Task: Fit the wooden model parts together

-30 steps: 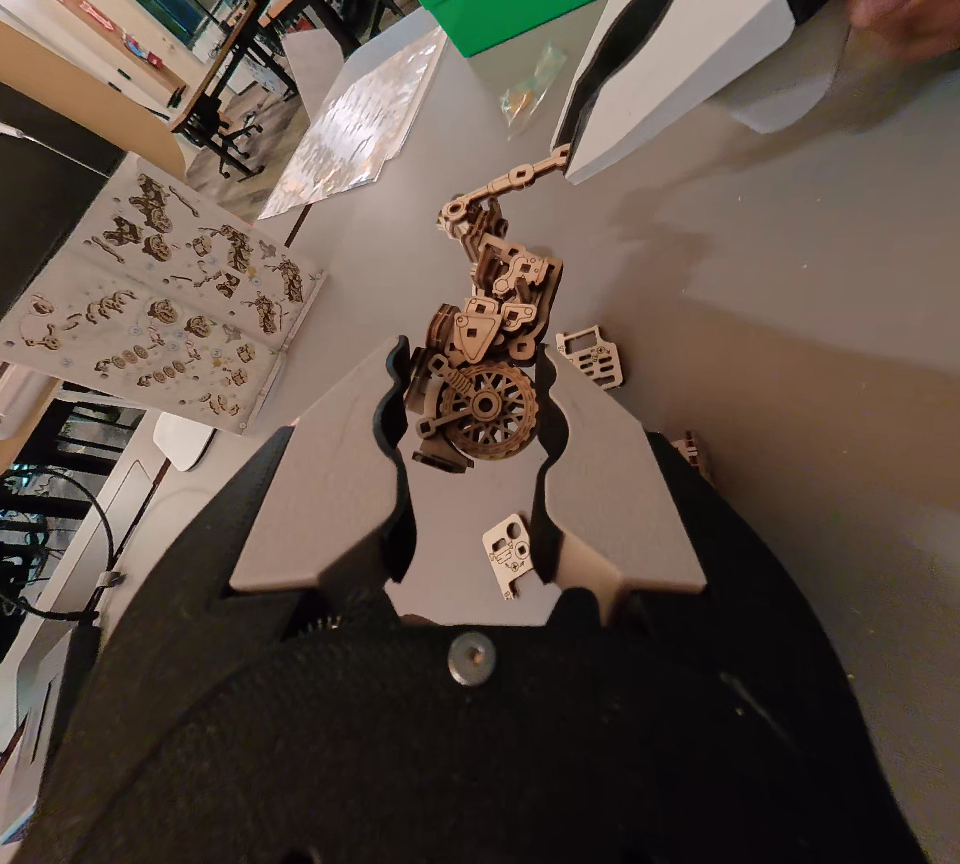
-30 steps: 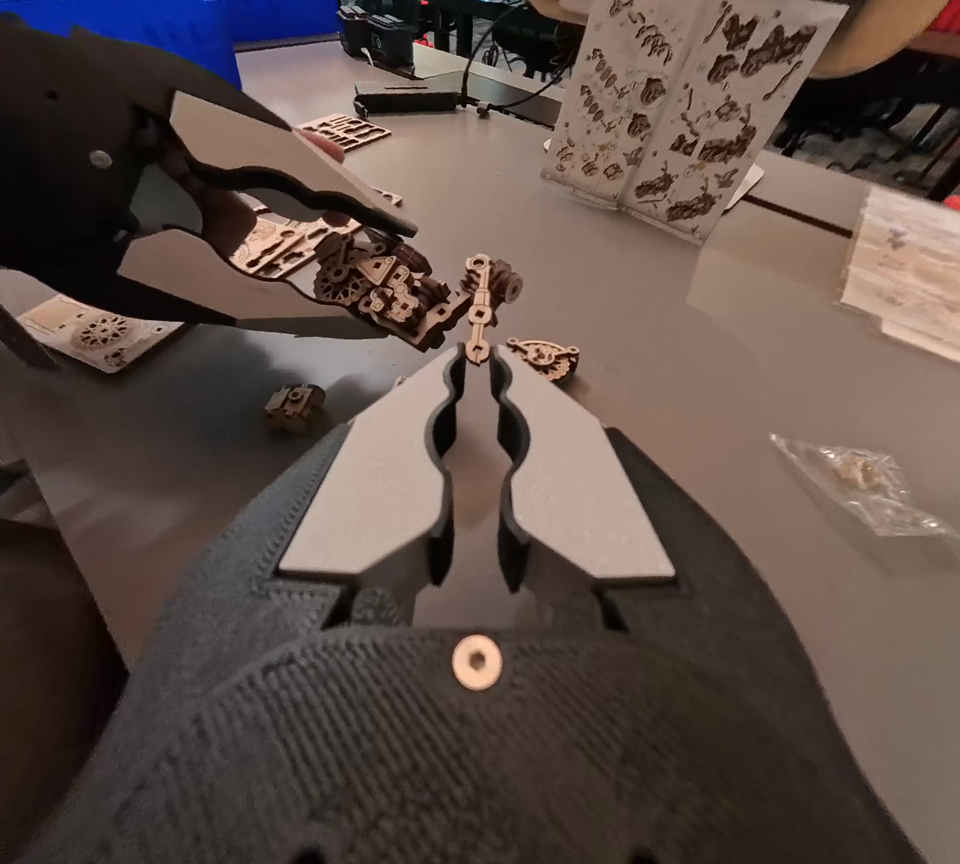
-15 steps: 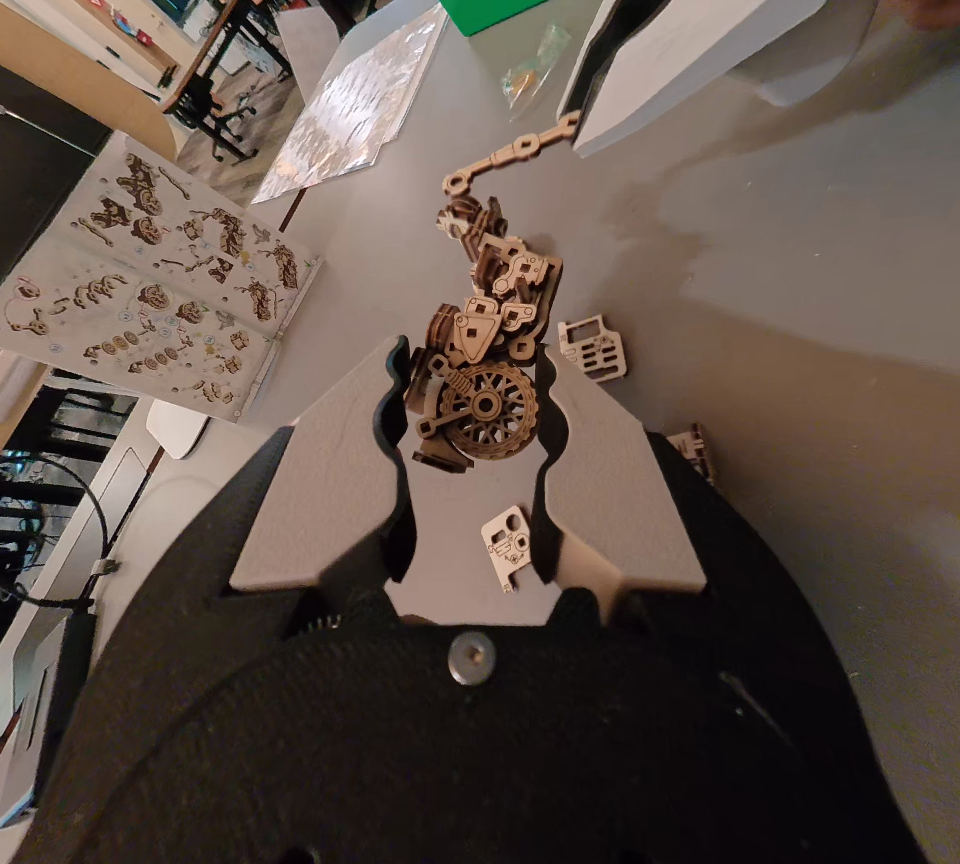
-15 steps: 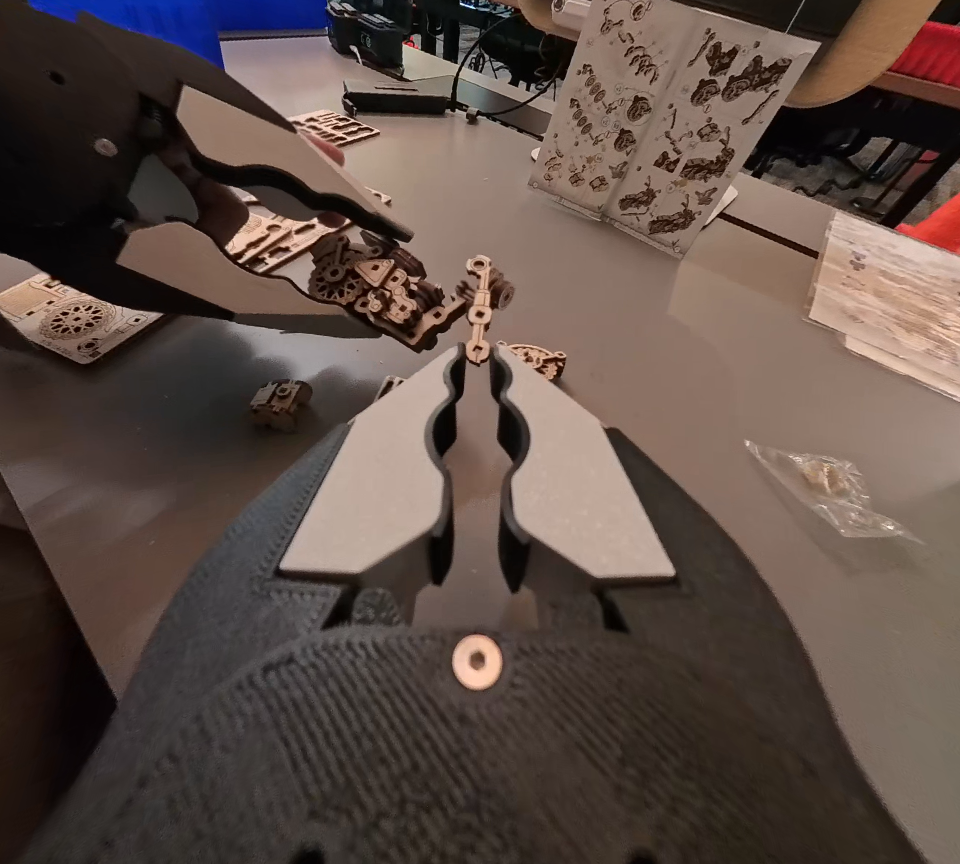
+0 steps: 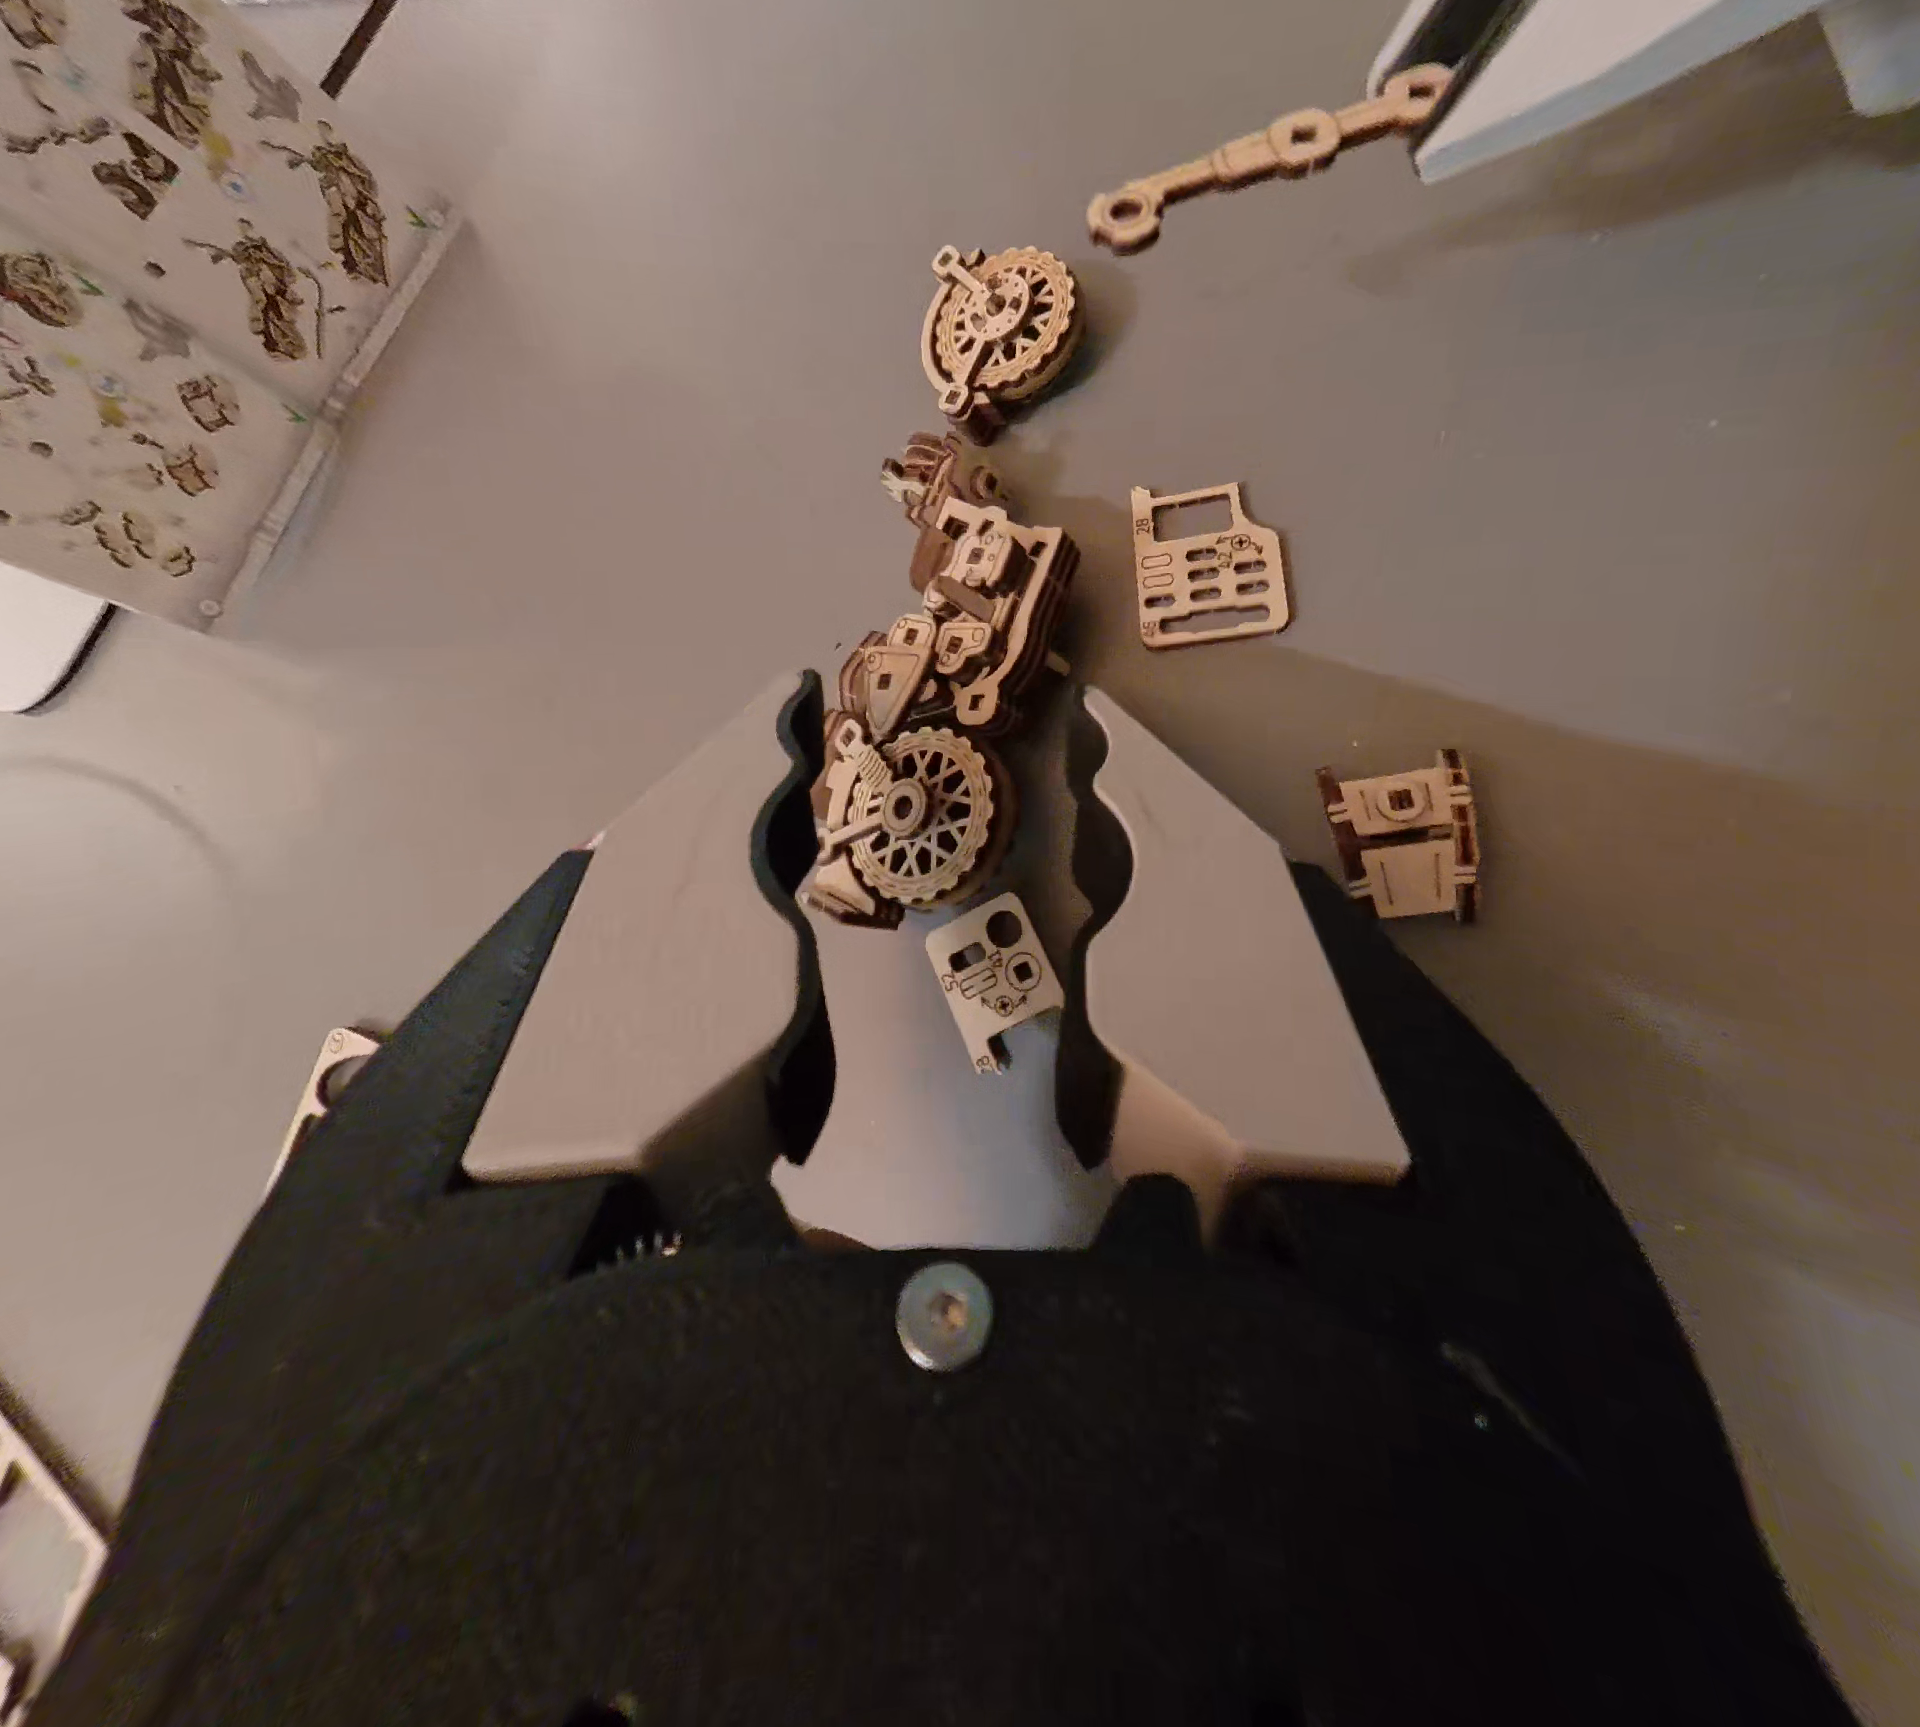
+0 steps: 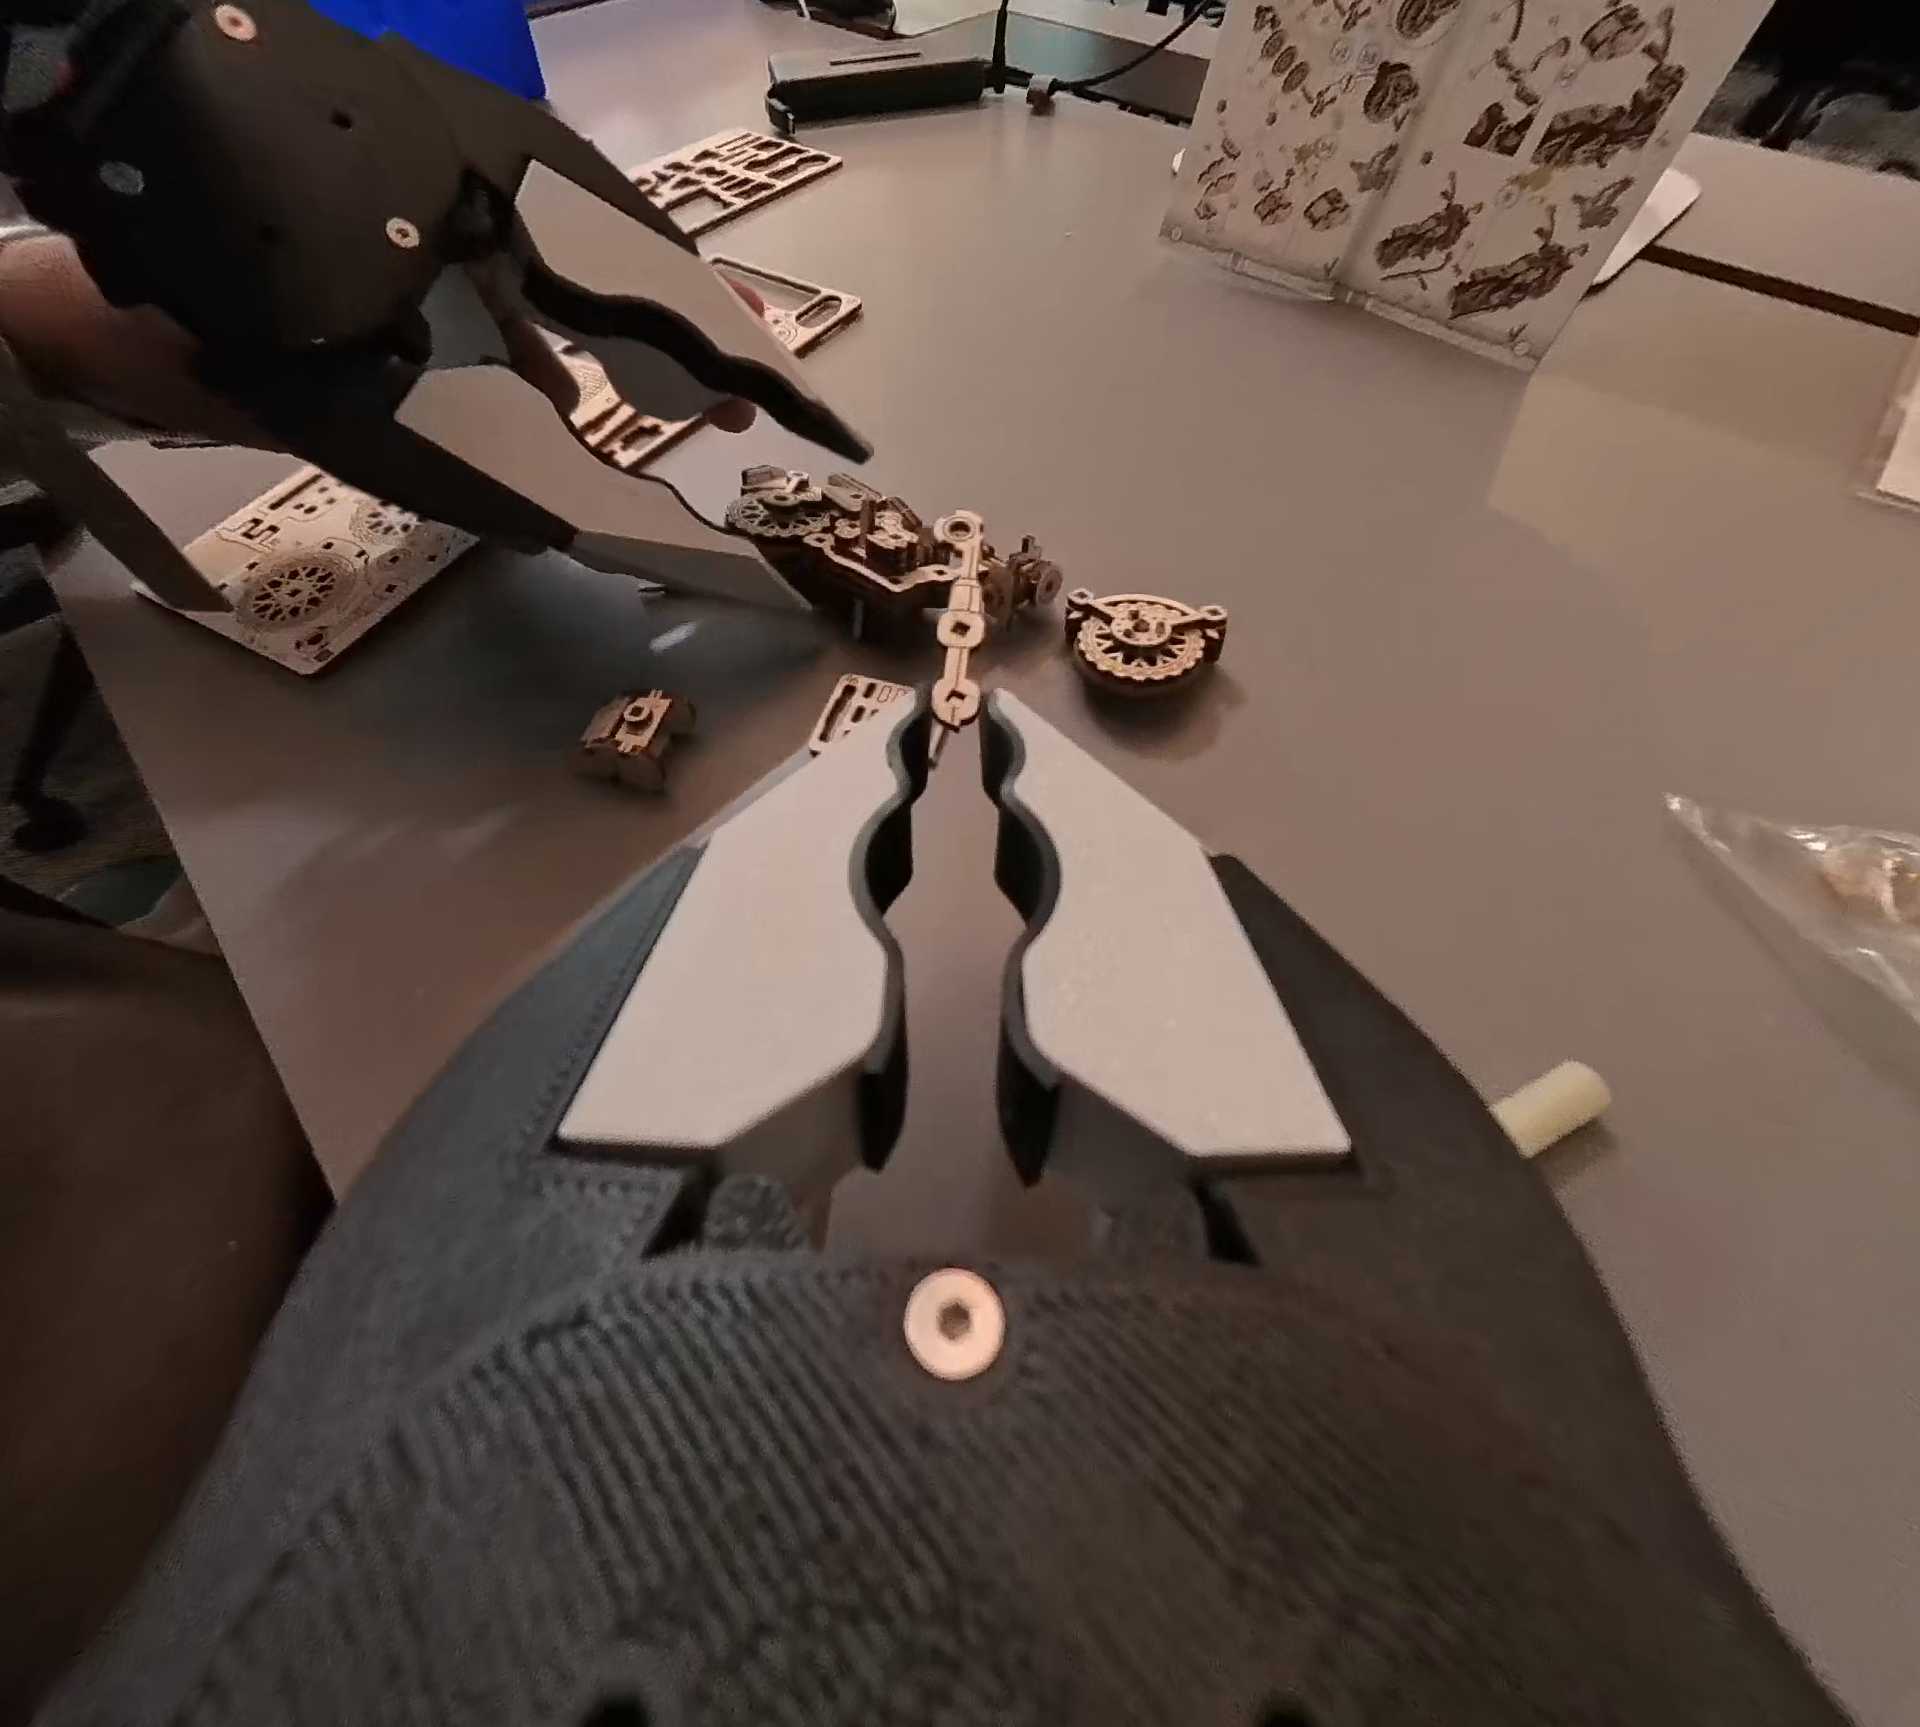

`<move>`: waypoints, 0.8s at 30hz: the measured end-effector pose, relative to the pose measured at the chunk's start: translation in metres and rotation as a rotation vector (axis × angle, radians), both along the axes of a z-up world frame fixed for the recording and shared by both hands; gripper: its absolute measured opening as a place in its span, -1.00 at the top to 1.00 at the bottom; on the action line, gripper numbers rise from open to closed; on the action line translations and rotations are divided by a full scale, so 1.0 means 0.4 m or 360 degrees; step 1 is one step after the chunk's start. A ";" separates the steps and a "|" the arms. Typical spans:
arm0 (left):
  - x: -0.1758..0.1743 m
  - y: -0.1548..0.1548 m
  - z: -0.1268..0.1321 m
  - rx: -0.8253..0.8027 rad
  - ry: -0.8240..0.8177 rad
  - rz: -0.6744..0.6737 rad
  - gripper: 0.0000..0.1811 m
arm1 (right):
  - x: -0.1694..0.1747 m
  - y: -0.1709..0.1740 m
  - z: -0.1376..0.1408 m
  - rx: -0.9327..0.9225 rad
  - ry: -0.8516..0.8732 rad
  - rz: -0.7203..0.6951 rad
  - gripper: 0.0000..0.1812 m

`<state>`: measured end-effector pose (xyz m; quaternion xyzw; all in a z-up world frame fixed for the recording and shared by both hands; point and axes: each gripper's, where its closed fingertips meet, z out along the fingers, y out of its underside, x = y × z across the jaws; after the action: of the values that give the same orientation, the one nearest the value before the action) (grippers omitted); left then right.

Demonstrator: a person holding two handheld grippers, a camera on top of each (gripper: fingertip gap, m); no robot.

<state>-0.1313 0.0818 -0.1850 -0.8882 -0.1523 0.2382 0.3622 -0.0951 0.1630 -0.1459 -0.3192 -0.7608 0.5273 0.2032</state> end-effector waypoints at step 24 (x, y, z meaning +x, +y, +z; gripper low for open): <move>0.169 0.132 0.075 0.0074 0.0123 -0.0450 0.81 | 0.072 -0.071 0.000 -0.0489 -0.0698 0.0280 0.92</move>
<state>-0.0636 0.1346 -0.1552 -0.8824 -0.0171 0.2152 0.4181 -0.0664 0.1345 -0.1459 -0.3855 -0.7224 0.5705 -0.0635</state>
